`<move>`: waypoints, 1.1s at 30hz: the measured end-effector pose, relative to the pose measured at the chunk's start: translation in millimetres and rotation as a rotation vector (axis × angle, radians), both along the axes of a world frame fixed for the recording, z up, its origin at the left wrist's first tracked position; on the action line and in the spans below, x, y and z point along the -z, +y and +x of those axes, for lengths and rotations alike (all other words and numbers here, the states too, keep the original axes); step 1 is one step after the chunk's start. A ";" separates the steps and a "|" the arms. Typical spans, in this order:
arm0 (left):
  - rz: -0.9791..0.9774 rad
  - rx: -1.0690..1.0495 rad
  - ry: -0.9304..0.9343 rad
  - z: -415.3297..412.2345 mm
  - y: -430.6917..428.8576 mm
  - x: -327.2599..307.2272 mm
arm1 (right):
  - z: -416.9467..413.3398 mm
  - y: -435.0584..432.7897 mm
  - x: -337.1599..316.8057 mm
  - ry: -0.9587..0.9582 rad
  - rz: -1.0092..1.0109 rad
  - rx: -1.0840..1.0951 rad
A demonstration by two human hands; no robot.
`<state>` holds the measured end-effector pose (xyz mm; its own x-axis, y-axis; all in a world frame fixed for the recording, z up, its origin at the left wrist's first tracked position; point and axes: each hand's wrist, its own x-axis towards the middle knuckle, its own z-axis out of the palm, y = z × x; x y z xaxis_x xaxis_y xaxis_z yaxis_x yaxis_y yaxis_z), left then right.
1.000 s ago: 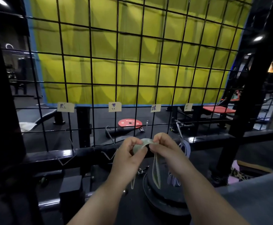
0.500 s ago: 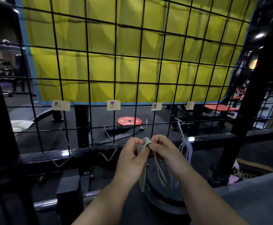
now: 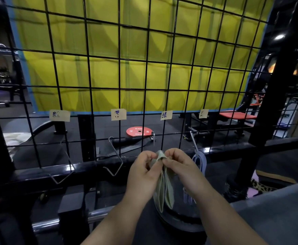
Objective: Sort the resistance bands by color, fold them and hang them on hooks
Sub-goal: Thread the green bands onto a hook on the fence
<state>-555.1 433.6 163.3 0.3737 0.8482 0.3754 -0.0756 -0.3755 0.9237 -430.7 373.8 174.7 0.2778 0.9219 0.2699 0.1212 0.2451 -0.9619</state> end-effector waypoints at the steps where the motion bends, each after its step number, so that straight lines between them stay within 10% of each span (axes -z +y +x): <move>1: -0.012 0.013 -0.005 0.2 0.1 -0.7 | -0.3 -0.4 -1.0 -0.009 0.002 0.002; 33: -0.453 0.130 -0.393 27.3 -0.7 0.5 | 20.0 18.9 -20.0 -0.068 -0.082 0.057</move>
<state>-527.8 432.8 162.8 0.3916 0.9123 0.1193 -0.4622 0.0829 0.8829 -410.8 392.7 194.7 0.3145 0.9248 0.2141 0.1986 0.1564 -0.9675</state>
